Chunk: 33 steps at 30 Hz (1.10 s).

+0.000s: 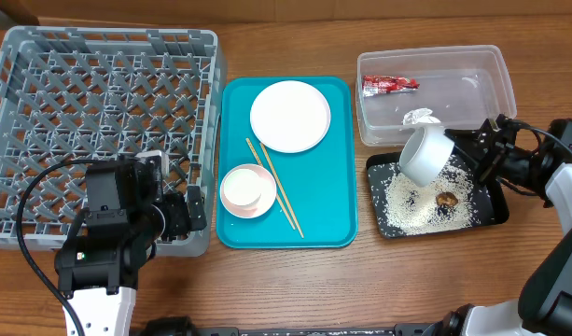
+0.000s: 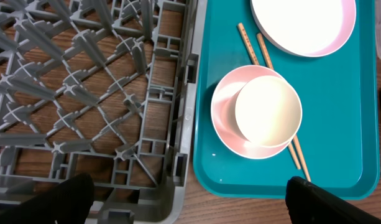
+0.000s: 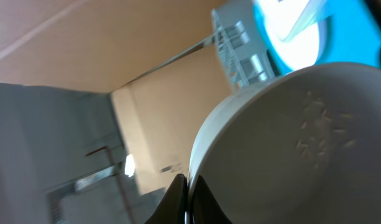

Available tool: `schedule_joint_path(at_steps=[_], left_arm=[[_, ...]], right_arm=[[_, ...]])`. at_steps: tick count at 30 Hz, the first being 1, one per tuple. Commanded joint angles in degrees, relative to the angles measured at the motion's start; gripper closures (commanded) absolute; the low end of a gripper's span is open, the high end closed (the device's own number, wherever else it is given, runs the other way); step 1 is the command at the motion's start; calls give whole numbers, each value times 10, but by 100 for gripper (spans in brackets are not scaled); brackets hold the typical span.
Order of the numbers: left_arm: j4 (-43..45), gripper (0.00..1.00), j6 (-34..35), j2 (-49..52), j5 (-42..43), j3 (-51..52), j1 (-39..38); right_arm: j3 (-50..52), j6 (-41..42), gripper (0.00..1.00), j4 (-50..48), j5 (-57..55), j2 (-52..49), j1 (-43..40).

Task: Sort waste into correct bins and load items into the dishwasher
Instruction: 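Lift the bowl over the black tray and tip out the rice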

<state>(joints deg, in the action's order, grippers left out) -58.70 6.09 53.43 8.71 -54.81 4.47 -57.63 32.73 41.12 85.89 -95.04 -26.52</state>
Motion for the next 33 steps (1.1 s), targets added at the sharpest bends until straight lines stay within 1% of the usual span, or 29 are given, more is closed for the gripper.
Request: schedule_joint_path(at_steps=[1, 3, 4, 5, 7, 8, 9, 11, 14, 16, 17, 18, 21, 22, 23, 24, 25, 26, 28, 29, 31, 32, 33], left_arm=[[2, 0, 8, -2, -3, -15, 1], [2, 0, 8, -2, -3, -15, 1], [2, 0, 8, -2, -3, -15, 1], [2, 0, 8, -2, -3, -15, 1], [2, 0, 8, -2, -3, -15, 1], [2, 0, 8, -2, -3, -15, 1], [2, 0, 8, -2, -3, -15, 1], [2, 0, 8, -2, -3, -15, 1], [2, 0, 8, -2, -3, -15, 1], [2, 0, 8, -2, -3, -15, 1], [1, 0, 8, -2, -3, -15, 1], [0, 0, 8, -2, -3, -15, 1], [0, 0, 8, -2, -3, -15, 1], [1, 0, 8, -2, -3, -15, 1], [1, 0, 8, -2, -3, -15, 1], [1, 0, 8, -2, -3, -15, 1], [0, 0, 8, -2, -3, -15, 1], [0, 0, 8, -2, -3, -15, 1], [0, 0, 8, -2, -3, -15, 1], [0, 0, 8, -2, -3, -15, 1], [2, 1, 8, -2, -3, -15, 1], [3, 0, 8, -2, -3, -15, 1], [3, 0, 8, -2, -3, -15, 1]], right_arm=[[3, -79, 96, 28, -90, -2, 25], [2, -106, 96, 60, -152, -2, 42], [0, -122, 96, 68, -163, -1, 48], [-5, -163, 96, 73, -151, 0, 53], [-18, -283, 96, 92, -92, 4, 60], [-25, -322, 96, 103, -68, 6, 62], [-30, -322, 96, 106, -63, 8, 62], [-36, -277, 96, 101, -70, 8, 62], [-36, -302, 96, 93, -16, 9, 62], [-36, -351, 96, 90, 36, 9, 62], [-36, -355, 96, 92, 40, 9, 62], [-36, -342, 96, 91, 33, 9, 62], [-36, -192, 96, 97, -56, 8, 60], [-36, -163, 96, 101, -42, 8, 59], [-36, -194, 96, 84, 20, 8, 59], [-40, -231, 96, 74, 42, 9, 59], [-42, -267, 96, 74, 41, 15, 60], [-42, -280, 96, 75, 41, 17, 60], [-42, -263, 96, 76, 34, 19, 59], [-42, -234, 96, 76, 13, 18, 58], [-42, -149, 96, 76, -41, 18, 55], [-42, -132, 96, 75, -34, 18, 54], [-42, -160, 96, 52, 21, 18, 54]])
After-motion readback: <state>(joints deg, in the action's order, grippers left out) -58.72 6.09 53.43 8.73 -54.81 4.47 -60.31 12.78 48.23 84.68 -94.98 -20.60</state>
